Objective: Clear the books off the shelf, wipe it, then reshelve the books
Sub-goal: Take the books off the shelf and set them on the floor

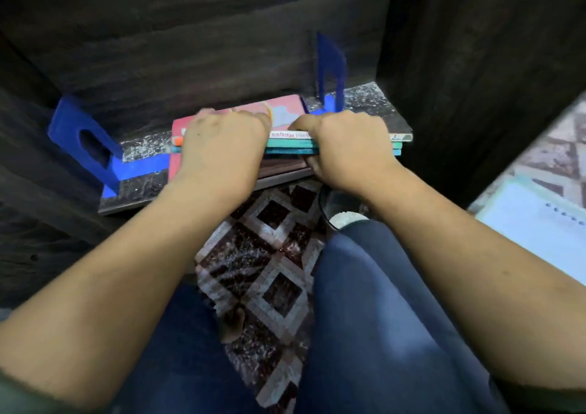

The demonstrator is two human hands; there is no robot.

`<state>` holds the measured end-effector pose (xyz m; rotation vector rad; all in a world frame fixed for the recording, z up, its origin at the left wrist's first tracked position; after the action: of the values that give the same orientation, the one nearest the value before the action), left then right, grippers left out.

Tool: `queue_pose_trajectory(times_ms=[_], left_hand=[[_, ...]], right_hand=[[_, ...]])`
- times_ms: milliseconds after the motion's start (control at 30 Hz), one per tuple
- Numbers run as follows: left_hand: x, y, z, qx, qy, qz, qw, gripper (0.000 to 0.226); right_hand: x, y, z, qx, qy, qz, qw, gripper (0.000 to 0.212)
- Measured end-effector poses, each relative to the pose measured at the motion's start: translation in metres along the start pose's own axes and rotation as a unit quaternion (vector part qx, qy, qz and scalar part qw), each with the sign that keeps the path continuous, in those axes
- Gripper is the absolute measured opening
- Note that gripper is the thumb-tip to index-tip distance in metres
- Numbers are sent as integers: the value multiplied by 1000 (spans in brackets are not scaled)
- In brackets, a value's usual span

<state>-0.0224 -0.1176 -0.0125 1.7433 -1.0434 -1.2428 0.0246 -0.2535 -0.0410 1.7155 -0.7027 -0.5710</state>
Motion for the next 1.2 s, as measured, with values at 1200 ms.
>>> queue_pose_trajectory(times_ms=[1200], left_hand=[[364,-9,-22,96,-451,-233,856,13]], right_hand=[[281,-85,307,73,-433,137,888,40]])
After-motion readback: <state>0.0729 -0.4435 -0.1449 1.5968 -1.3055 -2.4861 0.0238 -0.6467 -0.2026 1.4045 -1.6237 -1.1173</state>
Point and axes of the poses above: each hand's wrist, its own z-axis away from the middle knuckle, its own y-axis out of the back of the hand, x = y × z, the point moved 2 cm from there along -z, towards the middle knuckle, and after that the axes turned 12 degrees about y, right-handed, at the moved point
